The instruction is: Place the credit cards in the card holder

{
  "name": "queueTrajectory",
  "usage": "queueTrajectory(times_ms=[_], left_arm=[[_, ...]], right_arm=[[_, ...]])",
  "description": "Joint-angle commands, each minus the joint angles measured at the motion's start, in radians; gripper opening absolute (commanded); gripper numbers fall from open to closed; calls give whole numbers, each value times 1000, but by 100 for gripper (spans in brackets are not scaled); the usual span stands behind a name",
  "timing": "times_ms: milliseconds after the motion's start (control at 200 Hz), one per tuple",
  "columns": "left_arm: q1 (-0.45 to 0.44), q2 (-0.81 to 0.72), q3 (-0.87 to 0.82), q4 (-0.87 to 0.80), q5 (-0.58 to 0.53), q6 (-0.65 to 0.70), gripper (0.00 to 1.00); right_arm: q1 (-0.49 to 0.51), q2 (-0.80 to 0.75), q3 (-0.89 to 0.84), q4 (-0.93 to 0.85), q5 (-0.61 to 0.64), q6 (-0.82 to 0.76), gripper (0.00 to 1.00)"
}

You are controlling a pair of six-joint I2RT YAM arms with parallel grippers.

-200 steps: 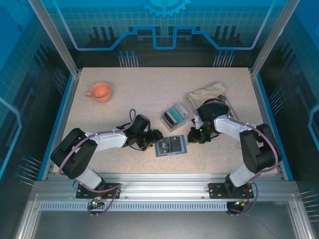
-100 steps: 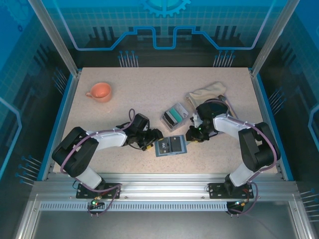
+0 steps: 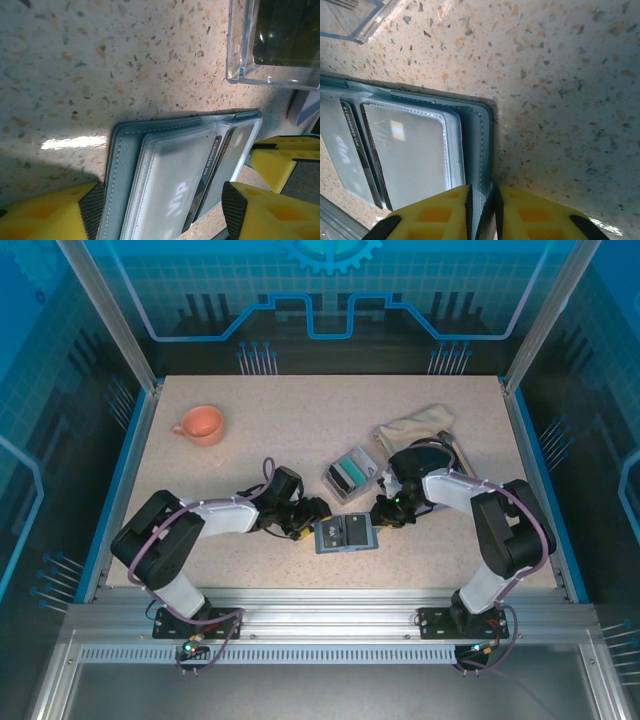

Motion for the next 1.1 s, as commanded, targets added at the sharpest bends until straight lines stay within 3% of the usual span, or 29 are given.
queueTrajectory(times_ms=[0,335,820,1095], left_arm=[[-21,33,24,81,51,9,65],[-27,-13,32,106,75,14,49],[-109,21,153,155,125,-1,50],[-161,185,251,188,125,-53,51]], right_arm=[[17,10,15,10,-29,9,21],[20,26,14,19,-30,16,18],[22,23,14,25,-35,23,17],[-2,-30,-32,40,1,56,20]])
